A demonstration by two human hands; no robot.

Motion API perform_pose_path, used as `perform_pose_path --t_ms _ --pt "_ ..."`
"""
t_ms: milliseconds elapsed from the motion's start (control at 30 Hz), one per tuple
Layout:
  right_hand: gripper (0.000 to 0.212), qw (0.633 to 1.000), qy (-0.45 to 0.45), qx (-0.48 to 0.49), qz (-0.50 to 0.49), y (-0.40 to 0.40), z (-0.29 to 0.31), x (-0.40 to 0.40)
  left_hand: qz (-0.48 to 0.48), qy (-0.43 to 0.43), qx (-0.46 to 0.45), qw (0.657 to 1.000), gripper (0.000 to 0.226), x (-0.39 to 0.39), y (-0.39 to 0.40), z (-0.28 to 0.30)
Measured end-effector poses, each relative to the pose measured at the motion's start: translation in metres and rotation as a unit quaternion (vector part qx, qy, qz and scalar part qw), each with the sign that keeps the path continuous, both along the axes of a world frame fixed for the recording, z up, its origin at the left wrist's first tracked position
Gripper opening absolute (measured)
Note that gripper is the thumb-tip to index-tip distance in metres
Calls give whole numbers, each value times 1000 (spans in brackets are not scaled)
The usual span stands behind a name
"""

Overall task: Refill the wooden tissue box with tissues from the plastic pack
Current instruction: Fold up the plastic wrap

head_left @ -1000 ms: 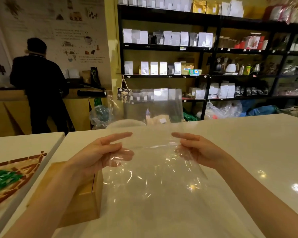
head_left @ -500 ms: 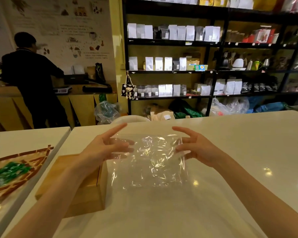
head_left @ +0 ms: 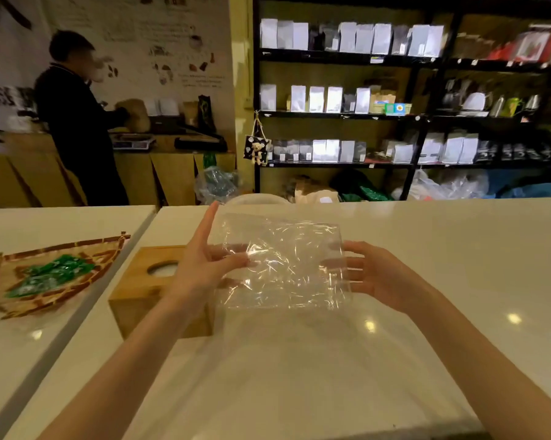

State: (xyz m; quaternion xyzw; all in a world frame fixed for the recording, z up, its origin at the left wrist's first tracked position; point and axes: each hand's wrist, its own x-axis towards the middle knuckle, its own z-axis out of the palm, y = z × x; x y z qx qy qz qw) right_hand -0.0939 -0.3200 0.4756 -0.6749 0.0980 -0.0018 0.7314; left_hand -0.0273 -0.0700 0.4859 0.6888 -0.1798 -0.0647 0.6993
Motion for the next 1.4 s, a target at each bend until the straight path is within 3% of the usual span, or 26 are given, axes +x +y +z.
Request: perform_pose_path --t_ms 133,267,400,633,733,833,1033,1133,1267,1400 --pt "34 999 -46 -24 11 24 -2 -32 -6 -16 -20 1000 86 -33 31 -4" --pt "36 996 -86 -28 25 60 -3 -76 -28 -58 4 998 30 -71 76 -13" --pt "36 994 -89 5 57 102 -25 -132 -70 -18 10 997 18 -120 126 -34" --pt "26 990 87 3 112 146 -120 -196 -178 64 135 973 12 -175 190 -109" --pt "28 982 169 18 85 161 -168 -205 -171 122 196 958 26 -182 200 -163" --pt "31 971 238 20 10 171 -224 -204 -118 201 206 950 25 -183 203 -224" --pt "20 933 301 74 -181 191 -353 -195 -65 291 216 930 39 -179 197 -367" --pt "30 910 325 110 -232 195 -434 -191 -41 312 222 923 38 -183 185 -438" --pt "11 904 349 101 -223 195 -547 -175 19 340 176 924 42 -175 168 -531" --pt "13 915 340 78 -203 188 -654 -149 52 332 188 923 34 -156 158 -630"
